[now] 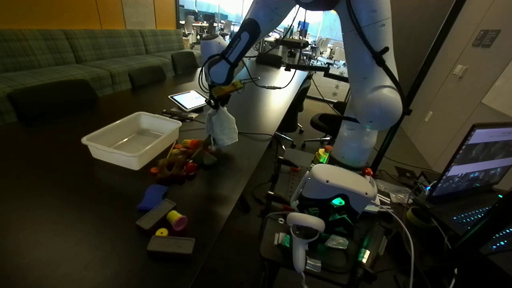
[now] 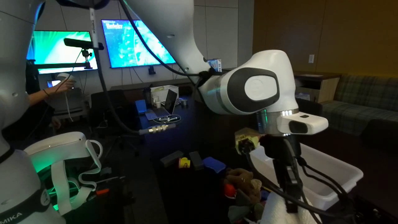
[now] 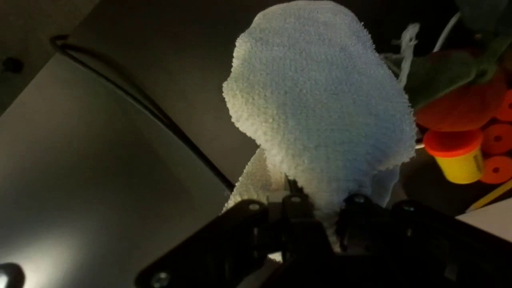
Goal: Use the white cloth to push the objects to the left and put it in the white container
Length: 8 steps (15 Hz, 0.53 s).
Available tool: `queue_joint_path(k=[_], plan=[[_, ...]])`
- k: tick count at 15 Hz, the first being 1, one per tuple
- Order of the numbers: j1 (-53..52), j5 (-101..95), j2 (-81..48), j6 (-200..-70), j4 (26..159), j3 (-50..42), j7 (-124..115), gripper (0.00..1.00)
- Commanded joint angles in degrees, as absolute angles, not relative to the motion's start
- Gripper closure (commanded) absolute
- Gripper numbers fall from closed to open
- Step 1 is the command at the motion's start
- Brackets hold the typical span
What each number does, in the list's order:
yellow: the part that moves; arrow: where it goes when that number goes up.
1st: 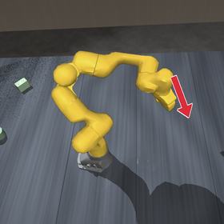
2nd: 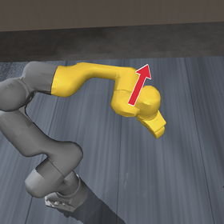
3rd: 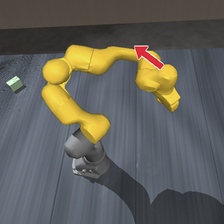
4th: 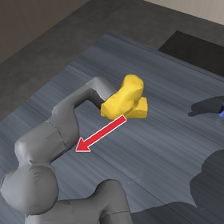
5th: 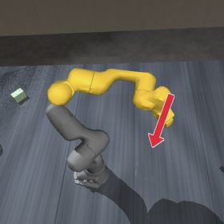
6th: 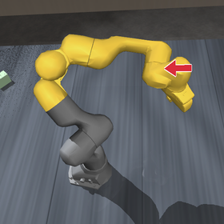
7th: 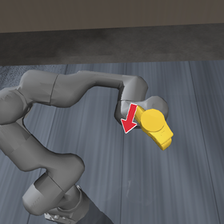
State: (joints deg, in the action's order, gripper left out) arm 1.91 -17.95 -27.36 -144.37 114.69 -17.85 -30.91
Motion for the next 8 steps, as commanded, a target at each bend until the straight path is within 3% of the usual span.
queue_joint_path(k=[1, 8], plan=[[1.3, -20.8, -38.8, -148.0, 105.0, -20.0, -30.3, 0.93], [1.6, -18.5, -55.4, -150.3, 92.3, -20.3, -25.2, 0.93]])
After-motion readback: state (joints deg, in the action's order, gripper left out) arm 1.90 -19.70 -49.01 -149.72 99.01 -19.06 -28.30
